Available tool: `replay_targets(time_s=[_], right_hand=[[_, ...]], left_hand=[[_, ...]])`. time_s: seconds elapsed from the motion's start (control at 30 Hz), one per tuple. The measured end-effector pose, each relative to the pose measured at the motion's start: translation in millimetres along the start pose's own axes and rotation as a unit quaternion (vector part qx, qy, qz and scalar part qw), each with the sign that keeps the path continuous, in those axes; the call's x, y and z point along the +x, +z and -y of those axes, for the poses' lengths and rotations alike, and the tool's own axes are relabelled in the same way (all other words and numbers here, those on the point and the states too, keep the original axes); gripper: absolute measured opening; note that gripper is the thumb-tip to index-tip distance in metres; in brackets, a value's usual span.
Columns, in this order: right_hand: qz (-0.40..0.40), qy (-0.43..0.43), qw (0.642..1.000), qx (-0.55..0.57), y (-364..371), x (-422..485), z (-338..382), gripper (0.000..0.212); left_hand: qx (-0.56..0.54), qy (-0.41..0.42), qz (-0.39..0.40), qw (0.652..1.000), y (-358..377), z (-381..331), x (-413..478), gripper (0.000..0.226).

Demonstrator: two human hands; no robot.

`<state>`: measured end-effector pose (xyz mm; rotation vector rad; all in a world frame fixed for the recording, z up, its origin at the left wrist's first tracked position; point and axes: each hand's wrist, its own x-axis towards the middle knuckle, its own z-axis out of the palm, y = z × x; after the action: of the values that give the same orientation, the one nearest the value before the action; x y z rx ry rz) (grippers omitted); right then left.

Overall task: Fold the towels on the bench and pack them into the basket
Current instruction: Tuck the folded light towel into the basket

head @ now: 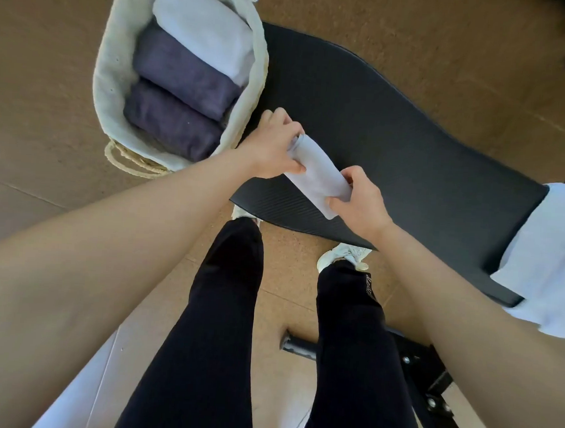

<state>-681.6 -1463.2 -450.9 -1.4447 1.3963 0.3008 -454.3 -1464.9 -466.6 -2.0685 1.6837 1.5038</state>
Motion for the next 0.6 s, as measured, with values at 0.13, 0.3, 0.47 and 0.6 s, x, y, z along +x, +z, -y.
replay_targets(time_s=[0.13, 0.3, 0.47, 0.6], right_hand=[[0.027, -0.017, 0.998, 0.048, -11.0, -21.2, 20.8, 0.038], [0.031, -0.121, 0.991, 0.057, -1.8, -44.2, 73.8, 0.048], [0.038, -0.252, 0.967, 0.013, 22.9, -33.6, 145.8, 0.071], [0.066, -0.277, 0.958, -0.025, 48.8, -2.7, 194.4, 0.071]], left_hand=[[-0.213, 0.000, -0.017, 0.977, -12.8, 6.7, -49.5, 0.041], [-0.332, -0.025, -0.128, 0.934, -40.7, 34.5, -115.3, 0.052], [-0.340, 0.007, -0.186, 0.922, -89.7, 80.5, -149.6, 0.071], [-0.203, -0.017, -0.206, 0.957, -124.6, 132.4, -144.3, 0.065]])
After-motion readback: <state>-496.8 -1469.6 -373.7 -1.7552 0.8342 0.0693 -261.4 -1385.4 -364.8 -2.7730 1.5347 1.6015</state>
